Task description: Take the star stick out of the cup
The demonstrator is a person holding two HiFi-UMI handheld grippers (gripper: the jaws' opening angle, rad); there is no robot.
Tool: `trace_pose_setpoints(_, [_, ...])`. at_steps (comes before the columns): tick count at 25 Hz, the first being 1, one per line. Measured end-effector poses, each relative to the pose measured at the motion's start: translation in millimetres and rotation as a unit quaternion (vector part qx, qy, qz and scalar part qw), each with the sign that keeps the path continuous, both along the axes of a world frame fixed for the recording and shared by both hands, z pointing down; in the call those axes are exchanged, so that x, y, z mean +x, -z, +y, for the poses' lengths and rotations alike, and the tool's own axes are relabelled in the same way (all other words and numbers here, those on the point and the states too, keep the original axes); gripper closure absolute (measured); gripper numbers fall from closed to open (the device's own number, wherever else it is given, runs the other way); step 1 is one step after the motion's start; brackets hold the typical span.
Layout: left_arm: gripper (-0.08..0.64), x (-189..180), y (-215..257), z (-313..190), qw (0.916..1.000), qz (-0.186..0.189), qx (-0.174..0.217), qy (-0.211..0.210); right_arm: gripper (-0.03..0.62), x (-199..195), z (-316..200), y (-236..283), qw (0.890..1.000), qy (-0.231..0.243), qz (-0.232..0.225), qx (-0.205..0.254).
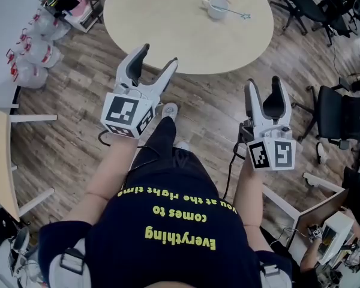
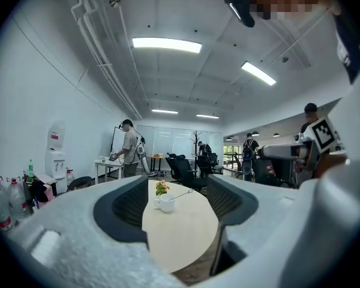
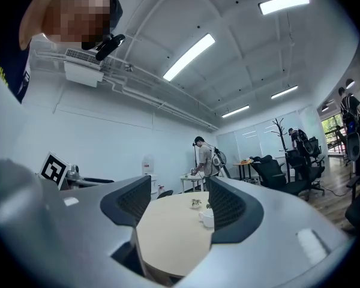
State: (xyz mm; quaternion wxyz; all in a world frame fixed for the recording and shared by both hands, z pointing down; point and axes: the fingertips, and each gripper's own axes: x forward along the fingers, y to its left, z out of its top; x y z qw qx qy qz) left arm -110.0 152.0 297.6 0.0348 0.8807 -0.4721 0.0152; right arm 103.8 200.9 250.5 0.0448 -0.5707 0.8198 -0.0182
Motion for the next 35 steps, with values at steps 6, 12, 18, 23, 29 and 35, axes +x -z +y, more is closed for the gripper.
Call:
trace_pose_setpoints(6, [0.245, -0.3, 6.9, -72.1, 0.9999, 0.003, 0.006, -0.014, 0.288, -6.2, -67.5, 6.7, 1.0, -0.011, -0.002, 0.005])
trace_pose_setpoints(12, [0.245, -3.7, 19.9, -148.5, 0.9993, 0.005, 0.019, -0.03, 0.288, -14.6, -140.0, 19.5, 1.0, -0.023, 0.003, 0.021])
trace_pose_setpoints(18, [0.245, -15.9, 21.8, -205.9, 0.9988, 0.019, 0.015, -0.043, 0.285, -23.4, -189.0, 11.6, 0.999, -0.039, 0.004, 0.006])
trace_pose_setpoints(23, [0.244, -18.4, 16.6, -234.4, 0.9986, 0.025, 0.005, -0.047, 0.284, -23.5, -212.1, 4.0, 0.999, -0.048, 0.007, -0.014])
trace_pose_setpoints(29, [0.242, -13.0, 8.5, -250.7, 0.9988, 0.034, -0.005, -0.035, 0.282, -14.7, -230.5, -3.9, 0.999, -0.045, 0.009, -0.024])
trace_pose_setpoints(35, [0.241, -4.4, 15.8, -272.9, 0.9996, 0.026, 0.004, -0.005, 0.282, -1.9, -265.2, 2.6, 1.0, -0.016, 0.003, -0.013])
